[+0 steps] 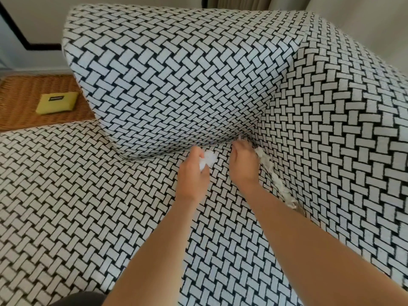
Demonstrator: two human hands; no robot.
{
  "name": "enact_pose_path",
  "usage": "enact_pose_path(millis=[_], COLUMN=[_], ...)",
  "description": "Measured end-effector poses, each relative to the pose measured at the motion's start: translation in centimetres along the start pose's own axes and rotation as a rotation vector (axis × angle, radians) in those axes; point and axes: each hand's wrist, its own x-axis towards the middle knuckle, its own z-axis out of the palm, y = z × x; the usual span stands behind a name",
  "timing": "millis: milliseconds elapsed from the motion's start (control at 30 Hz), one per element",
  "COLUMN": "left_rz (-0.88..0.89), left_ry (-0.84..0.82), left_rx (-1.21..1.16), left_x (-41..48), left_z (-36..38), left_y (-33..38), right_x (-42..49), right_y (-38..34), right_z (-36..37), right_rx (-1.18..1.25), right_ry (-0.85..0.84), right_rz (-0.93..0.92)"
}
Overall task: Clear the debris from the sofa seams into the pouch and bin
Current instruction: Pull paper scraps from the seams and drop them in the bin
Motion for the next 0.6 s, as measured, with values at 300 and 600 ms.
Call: enact_pose_path(millis=[300,600], left_rz=[-0.204,-0.347], left_ry=[-0.150,-0.155], left_rx=[-0.309,-0.178], left_x=[-2.6,-6.9], left_z=[-1.7,-8.4], left_y=[1.0,0.5], right_x=[-5.2,-10.0], right_y=[-2.2,-5.6], right_z=[-1.1,-2.2], right_rx=[0.248,0.325], right_ry=[0.049,-0.087], right_rz=[0.082,0.211])
